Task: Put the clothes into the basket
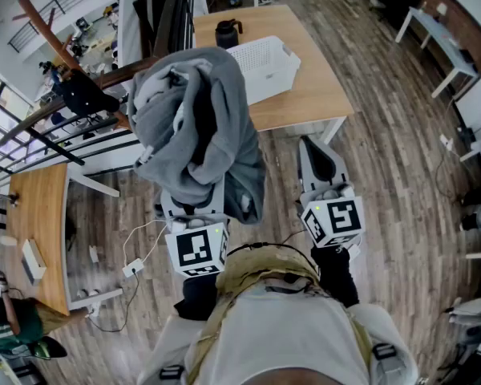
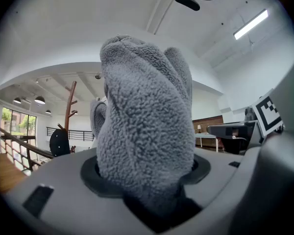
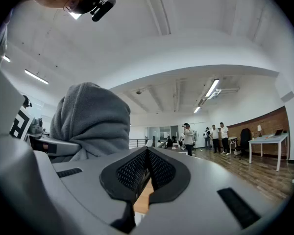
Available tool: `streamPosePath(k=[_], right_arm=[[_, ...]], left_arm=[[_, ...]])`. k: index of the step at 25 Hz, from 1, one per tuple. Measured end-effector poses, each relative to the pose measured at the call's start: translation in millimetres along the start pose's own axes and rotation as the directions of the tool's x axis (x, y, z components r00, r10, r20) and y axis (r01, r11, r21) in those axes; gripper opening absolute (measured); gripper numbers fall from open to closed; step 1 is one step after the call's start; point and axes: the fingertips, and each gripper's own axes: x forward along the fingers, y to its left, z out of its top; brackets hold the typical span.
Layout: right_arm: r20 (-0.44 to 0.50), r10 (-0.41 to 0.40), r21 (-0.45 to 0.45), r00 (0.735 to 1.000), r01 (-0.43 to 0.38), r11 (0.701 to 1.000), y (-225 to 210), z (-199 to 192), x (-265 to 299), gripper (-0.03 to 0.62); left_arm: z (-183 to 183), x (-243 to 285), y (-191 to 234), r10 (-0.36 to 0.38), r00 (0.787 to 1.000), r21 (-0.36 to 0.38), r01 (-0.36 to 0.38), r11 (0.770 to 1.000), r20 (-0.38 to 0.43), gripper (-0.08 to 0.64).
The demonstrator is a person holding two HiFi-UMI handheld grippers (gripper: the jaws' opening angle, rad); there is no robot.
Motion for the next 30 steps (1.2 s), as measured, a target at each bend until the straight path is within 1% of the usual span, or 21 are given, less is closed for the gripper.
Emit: streamPosePath(k=[8, 16, 20, 24, 30], right_arm=[[-0.005, -0.003, 0.0, 1.0, 0.003, 1.0, 2.2, -3.1, 2.9, 0.02], [-0.021, -0.009, 0.023, 1.0, 0.01, 1.0, 15.2, -11.0, 9.2, 0.021], [-0.033, -0.025, 0.037, 0.999, 0.027, 0.999, 21.3, -17.6, 13.2, 0.021], [-0.051, -0.048, 0.043, 0.998, 0.05, 0.998, 28.5, -26.8, 16.5, 0.021], [-0.079, -0.086, 0.042, 0.993, 0.089, 0.995, 36.6, -35.9, 18.9, 0.021]], left_arm=[[-0.7, 0.8, 5.6, 0.002, 1.0, 0.006, -0.002, 1.0, 0.0, 0.284], [-9.9, -1.2, 20.2, -0.012, 0.999, -0.001, 0.012, 1.0, -0.03, 0.284], [-14.5, -1.5, 30.5, -0.024, 0.999, -0.005, 0.024, 1.0, -0.045, 0.285], [-19.0, 0.8, 42.6, -0.045, 0.999, -0.031, 0.044, 0.999, -0.027, 0.284], [-25.5, 7.2, 55.3, -0.079, 0.996, -0.023, 0.078, 0.997, -0.052, 0.284]])
